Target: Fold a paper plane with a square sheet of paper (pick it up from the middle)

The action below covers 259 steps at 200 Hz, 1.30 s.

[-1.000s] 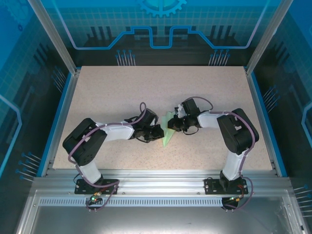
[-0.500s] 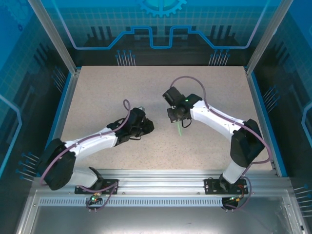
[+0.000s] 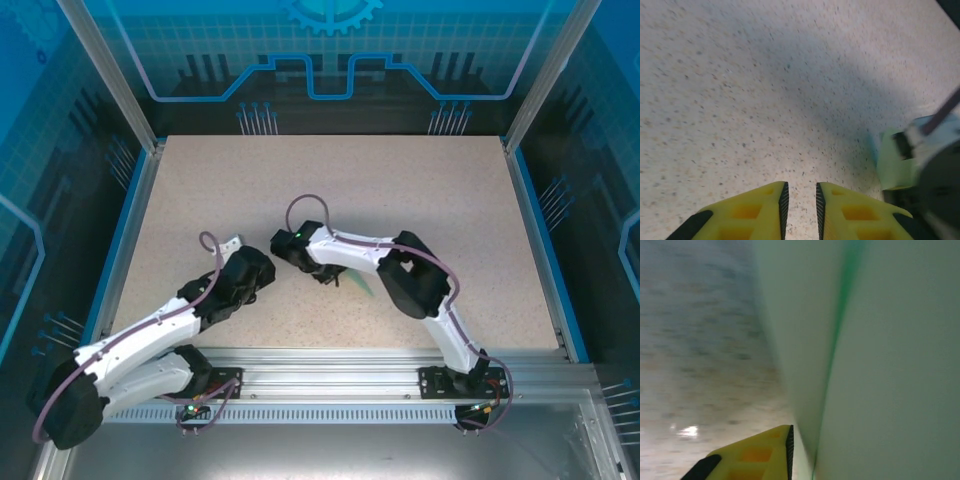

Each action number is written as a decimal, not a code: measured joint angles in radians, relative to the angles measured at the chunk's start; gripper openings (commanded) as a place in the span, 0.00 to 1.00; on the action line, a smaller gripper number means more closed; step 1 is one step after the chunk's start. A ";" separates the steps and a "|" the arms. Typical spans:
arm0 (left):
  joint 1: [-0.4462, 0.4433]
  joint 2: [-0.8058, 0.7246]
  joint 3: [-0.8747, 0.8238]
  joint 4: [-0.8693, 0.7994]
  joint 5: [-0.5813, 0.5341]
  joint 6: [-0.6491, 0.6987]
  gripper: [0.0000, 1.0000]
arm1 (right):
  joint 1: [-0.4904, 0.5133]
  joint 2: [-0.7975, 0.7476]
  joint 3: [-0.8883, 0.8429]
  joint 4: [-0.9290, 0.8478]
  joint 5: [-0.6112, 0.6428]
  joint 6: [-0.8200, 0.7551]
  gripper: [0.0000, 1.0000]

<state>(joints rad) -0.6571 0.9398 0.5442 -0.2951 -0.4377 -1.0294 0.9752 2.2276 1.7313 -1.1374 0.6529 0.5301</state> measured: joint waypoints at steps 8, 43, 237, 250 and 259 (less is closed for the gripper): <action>0.000 -0.026 -0.004 -0.021 -0.021 -0.006 0.29 | 0.016 0.018 0.021 0.002 -0.023 0.005 0.31; 0.001 -0.092 -0.032 -0.067 -0.064 -0.024 0.30 | 0.053 0.023 0.046 0.021 -0.130 0.002 0.45; -0.016 0.256 0.043 0.050 0.228 0.071 0.34 | -0.341 -0.638 -0.751 0.655 -0.983 -0.037 0.09; -0.034 0.301 0.066 0.057 0.249 0.071 0.34 | -0.341 -0.605 -0.747 0.671 -1.006 -0.042 0.08; -0.047 0.326 0.084 0.059 0.258 0.071 0.34 | -0.341 -0.578 -0.742 0.679 -1.018 -0.045 0.08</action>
<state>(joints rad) -0.7044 1.2659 0.6277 -0.2359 -0.1795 -0.9581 0.6338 1.6493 0.9894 -0.4583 -0.3653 0.4850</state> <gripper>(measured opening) 0.339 0.084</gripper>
